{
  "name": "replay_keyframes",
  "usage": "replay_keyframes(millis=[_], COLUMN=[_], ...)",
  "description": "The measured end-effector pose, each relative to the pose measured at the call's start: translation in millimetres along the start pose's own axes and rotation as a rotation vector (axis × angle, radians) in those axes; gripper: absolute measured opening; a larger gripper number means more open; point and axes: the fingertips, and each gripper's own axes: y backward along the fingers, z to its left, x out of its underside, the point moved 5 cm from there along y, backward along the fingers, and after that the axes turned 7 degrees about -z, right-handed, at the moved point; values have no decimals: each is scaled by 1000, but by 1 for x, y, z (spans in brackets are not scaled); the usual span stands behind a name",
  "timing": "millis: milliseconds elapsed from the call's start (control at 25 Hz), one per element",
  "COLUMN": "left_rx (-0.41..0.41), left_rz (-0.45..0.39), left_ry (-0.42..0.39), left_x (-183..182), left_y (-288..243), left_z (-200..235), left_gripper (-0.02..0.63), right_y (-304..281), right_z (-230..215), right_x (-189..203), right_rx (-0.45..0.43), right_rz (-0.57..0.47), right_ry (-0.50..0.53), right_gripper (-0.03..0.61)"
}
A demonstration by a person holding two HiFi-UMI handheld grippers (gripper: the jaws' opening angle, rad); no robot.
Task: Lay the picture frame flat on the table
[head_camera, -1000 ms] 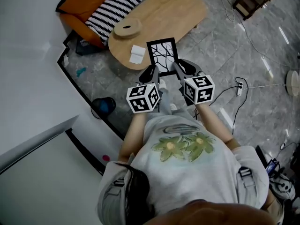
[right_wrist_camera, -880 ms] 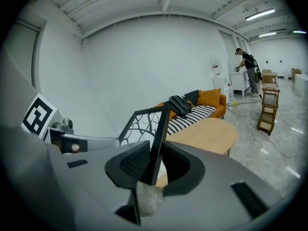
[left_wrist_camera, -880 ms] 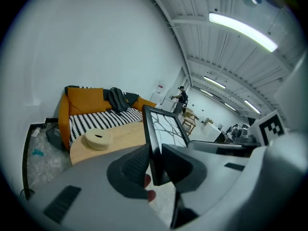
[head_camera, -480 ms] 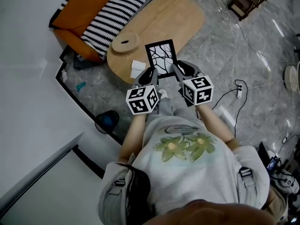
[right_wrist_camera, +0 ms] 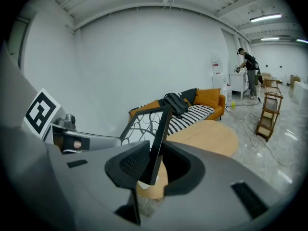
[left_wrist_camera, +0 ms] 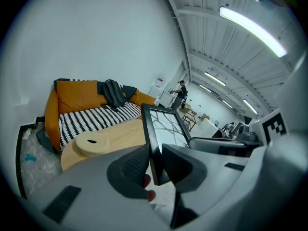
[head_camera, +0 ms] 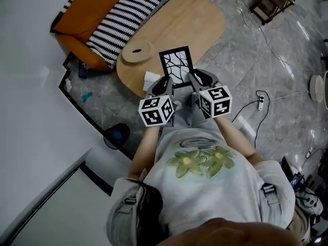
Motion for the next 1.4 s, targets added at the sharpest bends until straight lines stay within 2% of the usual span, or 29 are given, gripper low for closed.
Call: replay_keyframes(millis=[200, 440, 680, 920, 1400], left_rx=[-46, -140, -200, -234, -253], left_rz=[-3, -34, -54, -52, -49], left_ry=[7, 80, 121, 129, 153], left_x=[-2, 1, 5, 15, 47], left_y=[-13, -30, -41, -51, -76], left_z=[4, 10, 13, 22, 48], left_gripper=[89, 89, 91, 89, 89], right_y=[-21, -48, -66, -81, -111], right_z=[-13, -26, -37, -43, -54], right_x=[0, -7, -7, 5, 39], right_rx=[-48, -142, -206, -223, -234], right_rz=[42, 95, 130, 150, 184], right_ry=[1, 82, 103, 102, 108], right_gripper=[89, 89, 89, 89, 89])
